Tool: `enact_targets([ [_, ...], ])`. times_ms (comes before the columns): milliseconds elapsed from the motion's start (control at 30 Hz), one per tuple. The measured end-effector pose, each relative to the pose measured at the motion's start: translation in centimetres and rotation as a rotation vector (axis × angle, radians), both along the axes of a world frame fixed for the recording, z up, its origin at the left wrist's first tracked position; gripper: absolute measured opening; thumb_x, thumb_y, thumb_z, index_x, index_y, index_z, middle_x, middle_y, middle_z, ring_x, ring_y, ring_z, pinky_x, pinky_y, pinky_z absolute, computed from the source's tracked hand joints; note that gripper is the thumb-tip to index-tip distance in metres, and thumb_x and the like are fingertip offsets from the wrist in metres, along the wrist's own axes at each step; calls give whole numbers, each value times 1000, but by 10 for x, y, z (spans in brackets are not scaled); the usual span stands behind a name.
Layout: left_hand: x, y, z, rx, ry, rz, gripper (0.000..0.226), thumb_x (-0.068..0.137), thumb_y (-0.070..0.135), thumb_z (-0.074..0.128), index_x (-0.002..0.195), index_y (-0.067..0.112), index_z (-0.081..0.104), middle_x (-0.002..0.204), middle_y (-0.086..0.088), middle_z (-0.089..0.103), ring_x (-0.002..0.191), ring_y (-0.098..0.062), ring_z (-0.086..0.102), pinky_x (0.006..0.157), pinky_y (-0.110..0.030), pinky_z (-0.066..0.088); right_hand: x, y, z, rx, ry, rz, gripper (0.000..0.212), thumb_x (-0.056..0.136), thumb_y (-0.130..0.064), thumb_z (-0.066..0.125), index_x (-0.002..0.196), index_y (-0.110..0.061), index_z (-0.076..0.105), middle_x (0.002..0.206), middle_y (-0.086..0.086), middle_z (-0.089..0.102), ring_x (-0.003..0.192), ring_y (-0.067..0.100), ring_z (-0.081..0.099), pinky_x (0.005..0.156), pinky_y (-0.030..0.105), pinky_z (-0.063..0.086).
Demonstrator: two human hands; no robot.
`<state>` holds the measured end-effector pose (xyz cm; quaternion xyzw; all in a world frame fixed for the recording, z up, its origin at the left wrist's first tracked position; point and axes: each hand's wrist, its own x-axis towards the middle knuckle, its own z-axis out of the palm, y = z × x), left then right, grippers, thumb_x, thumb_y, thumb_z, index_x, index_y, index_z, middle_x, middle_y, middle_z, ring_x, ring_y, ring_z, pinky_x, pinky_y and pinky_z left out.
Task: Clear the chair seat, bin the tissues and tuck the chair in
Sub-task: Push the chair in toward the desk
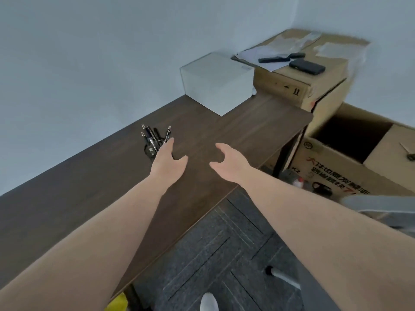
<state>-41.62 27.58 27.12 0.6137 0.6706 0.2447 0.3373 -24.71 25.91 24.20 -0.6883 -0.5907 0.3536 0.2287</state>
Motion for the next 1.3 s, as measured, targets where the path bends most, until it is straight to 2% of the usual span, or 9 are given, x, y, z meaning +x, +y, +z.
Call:
enact_targets([
  [133,50,-51,1,-46,29,-124,68,93,26,55,151,26,20,160,4,21,148,-15,19,121,-34,19,55,-63,-2,-59,-18,-42,66,95,-31,55,152,-21,22,158,-3,27,144,21,28,116,36,26],
  [267,99,-97,-7,-105,85,-267,67,95,26,53,152,26,18,161,4,18,148,-16,17,119,-35,20,105,-131,-14,-104,-15,-139,69,95,-32,55,153,-19,19,159,0,24,144,22,27,116,35,26],
  [367,135,-137,-19,-117,135,-416,66,96,28,51,152,28,16,161,6,17,148,-17,18,116,-35,24,140,-188,-30,-125,-40,-253,69,95,-32,56,152,-18,21,157,3,28,141,25,33,112,35,30],
  [500,181,-197,-46,-155,187,-607,67,96,34,51,152,30,14,162,5,11,149,-20,15,120,-43,22,175,-276,-49,-176,-84,-420,70,93,-37,57,152,-23,22,155,3,33,138,27,38,111,40,36],
  [600,216,-249,-71,-124,268,-744,71,94,41,52,152,32,12,163,2,8,149,-22,14,120,-50,19,200,-353,-64,-217,-182,-599,69,92,-40,54,151,-27,21,158,2,24,142,28,31,112,51,33],
  [833,260,-370,-105,-99,382,-988,75,92,47,52,151,36,8,163,3,5,150,-21,10,119,-54,18,232,-518,-95,-335,-208,-861,79,91,-42,55,152,-37,6,163,-2,-1,147,23,20,112,47,34],
  [1033,311,-439,-113,-61,448,-1076,79,89,55,51,151,37,5,163,3,4,151,-21,7,118,-54,22,272,-606,-101,-336,-236,-951,81,91,-46,55,153,-32,5,163,3,4,150,22,8,117,47,25],
  [1200,355,-510,-124,-86,479,-1159,92,81,66,54,152,35,2,163,3,2,151,-23,5,118,-53,22,307,-663,-110,-263,-181,-1158,82,86,-46,62,150,-17,19,152,8,29,142,28,27,108,48,37],
  [1300,376,-553,-139,-129,510,-1238,97,79,66,56,152,33,1,163,2,-3,151,-26,2,118,-53,23,337,-682,-115,-232,-111,-1208,95,85,-49,63,154,-18,4,161,4,12,148,24,15,114,46,28],
])
